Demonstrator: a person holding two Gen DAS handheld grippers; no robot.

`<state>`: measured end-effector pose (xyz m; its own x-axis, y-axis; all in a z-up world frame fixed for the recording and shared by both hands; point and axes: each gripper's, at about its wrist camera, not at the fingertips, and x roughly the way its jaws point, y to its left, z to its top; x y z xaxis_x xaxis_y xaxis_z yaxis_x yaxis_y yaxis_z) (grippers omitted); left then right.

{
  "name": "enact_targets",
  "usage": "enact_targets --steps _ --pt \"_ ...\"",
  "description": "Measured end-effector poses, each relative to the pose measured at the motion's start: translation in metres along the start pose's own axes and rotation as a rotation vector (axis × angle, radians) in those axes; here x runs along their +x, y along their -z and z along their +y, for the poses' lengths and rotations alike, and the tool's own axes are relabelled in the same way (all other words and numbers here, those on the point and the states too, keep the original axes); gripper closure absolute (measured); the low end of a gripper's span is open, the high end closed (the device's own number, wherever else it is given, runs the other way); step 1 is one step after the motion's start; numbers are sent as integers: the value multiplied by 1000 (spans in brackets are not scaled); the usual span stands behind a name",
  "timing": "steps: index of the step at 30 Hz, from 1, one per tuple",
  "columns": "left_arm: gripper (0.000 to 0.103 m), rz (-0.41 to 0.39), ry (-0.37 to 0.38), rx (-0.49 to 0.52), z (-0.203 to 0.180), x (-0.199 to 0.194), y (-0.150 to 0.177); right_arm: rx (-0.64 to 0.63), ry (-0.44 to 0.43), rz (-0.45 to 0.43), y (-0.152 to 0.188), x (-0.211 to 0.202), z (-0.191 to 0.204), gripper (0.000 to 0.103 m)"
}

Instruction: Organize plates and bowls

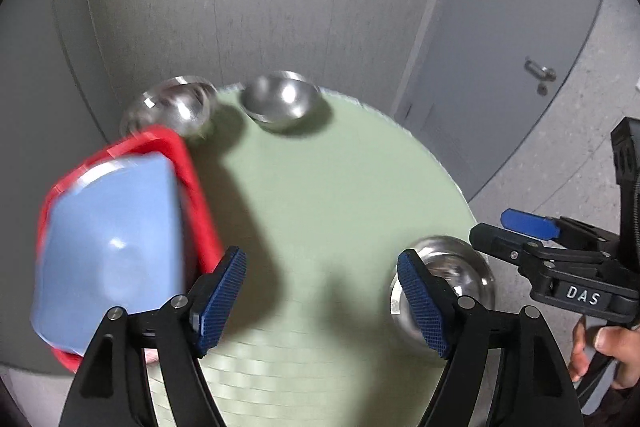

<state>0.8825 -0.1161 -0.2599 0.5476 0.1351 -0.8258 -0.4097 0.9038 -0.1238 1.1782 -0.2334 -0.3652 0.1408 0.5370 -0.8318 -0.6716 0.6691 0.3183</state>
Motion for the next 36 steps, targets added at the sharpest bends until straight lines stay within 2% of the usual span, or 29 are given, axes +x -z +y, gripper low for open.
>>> enact_targets --steps 5,10,14,15,16,18,20,21,28,32,36 --pt "29 80 -58 -86 -44 42 16 -92 -15 110 4 24 -38 35" --pt "29 143 -137 -170 -52 67 29 -155 -105 225 11 55 -47 36" --pt "31 185 -177 -217 -48 83 35 -154 -152 275 17 72 -50 52" --pt "35 201 -171 -221 -46 87 36 -154 -163 285 17 76 -52 57" --pt "46 210 -147 -227 -42 89 38 -155 -175 293 17 78 -52 60" --pt "57 214 -83 -230 -44 96 36 -162 -187 309 15 83 -52 73" --pt "74 197 -46 -215 -53 99 29 -165 -208 330 14 85 -52 83" --pt "88 189 -28 -203 -57 100 27 -169 -226 339 13 87 -51 89" --pt "92 170 -65 -260 -61 104 7 -233 -317 369 -9 95 -52 91" --pt "92 121 -115 -347 -67 107 -22 -338 -367 372 -46 100 -53 91" --pt "91 25 -177 -507 -71 109 -51 -469 -422 358 -96 105 -50 91"
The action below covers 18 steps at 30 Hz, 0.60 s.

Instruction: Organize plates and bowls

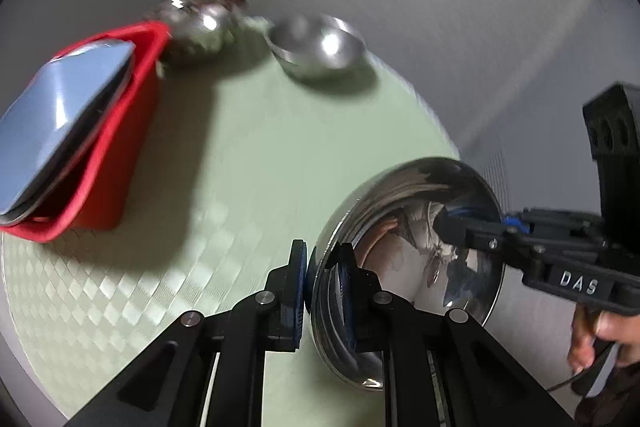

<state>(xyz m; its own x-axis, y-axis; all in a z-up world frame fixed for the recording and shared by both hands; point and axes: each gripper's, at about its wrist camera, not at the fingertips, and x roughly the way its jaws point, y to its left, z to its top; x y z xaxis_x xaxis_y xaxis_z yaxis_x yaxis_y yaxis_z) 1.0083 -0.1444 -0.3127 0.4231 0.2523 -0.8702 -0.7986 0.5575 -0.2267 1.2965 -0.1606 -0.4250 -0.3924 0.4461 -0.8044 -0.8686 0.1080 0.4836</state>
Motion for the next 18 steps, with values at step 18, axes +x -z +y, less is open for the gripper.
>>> enact_targets --steps 18 --pt "90 -245 -199 -323 -15 -6 -127 -432 -116 3 -208 -28 1 91"
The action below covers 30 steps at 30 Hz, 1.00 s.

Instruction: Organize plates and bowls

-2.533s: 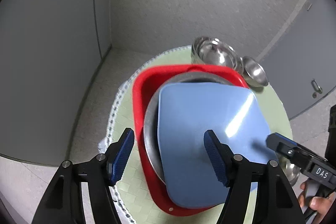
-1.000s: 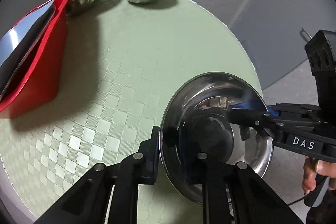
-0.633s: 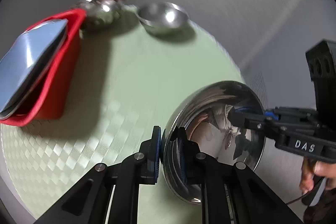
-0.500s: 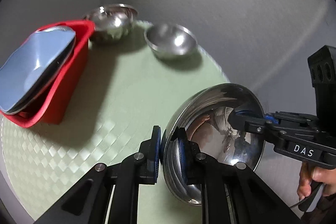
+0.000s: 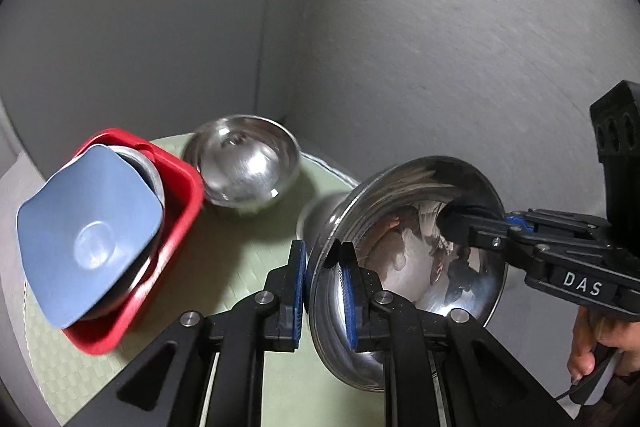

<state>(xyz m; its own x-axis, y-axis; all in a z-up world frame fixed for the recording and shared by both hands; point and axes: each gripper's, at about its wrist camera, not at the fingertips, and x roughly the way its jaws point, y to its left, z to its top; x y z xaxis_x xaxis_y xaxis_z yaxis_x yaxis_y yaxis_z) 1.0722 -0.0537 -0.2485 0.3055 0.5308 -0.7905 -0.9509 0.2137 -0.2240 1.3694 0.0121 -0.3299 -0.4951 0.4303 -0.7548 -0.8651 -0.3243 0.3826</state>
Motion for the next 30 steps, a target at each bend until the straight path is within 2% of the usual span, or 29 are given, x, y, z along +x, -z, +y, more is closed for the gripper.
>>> enact_targets --steps 5,13,17,20,25,30 --pt "90 -4 -92 -101 4 39 -31 -113 -60 50 -54 31 -14 91" --pt "89 -15 -263 -357 28 100 -62 -353 -180 167 -123 112 -18 91" --pt "88 3 -317 -479 42 129 -70 -428 -214 220 -139 145 -16 91" --pt "86 25 -349 -530 46 138 -71 -460 -241 244 -145 162 -13 91" --pt "85 74 -395 -565 51 160 -81 -501 -243 270 -149 184 -8 91" --pt "87 79 -400 -574 57 160 -88 -523 -206 272 -144 199 -6 91"
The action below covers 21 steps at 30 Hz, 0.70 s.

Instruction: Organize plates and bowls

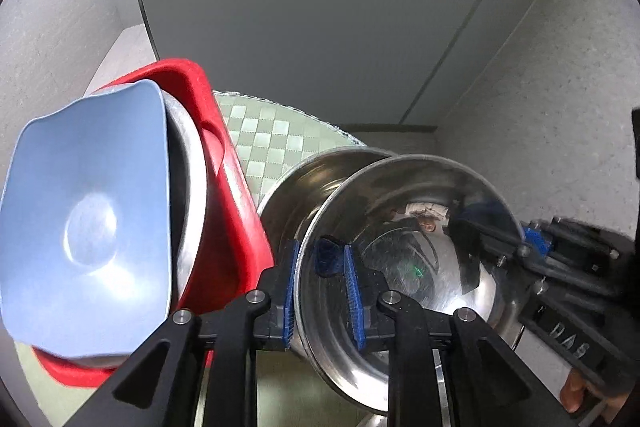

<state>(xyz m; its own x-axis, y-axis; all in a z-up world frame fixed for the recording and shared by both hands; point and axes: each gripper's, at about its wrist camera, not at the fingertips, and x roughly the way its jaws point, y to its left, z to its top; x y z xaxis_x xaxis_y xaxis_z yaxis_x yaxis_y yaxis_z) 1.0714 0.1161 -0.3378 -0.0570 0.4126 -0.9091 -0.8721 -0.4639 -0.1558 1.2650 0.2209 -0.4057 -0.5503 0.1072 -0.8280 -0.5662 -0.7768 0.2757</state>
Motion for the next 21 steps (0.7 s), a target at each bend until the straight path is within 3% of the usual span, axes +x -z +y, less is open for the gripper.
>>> enact_targets --steps 17,21 --pt "78 52 -14 188 -34 40 -29 116 119 -68 7 11 2 86" --pt "68 56 12 226 -35 44 -31 153 144 -89 8 13 6 82"
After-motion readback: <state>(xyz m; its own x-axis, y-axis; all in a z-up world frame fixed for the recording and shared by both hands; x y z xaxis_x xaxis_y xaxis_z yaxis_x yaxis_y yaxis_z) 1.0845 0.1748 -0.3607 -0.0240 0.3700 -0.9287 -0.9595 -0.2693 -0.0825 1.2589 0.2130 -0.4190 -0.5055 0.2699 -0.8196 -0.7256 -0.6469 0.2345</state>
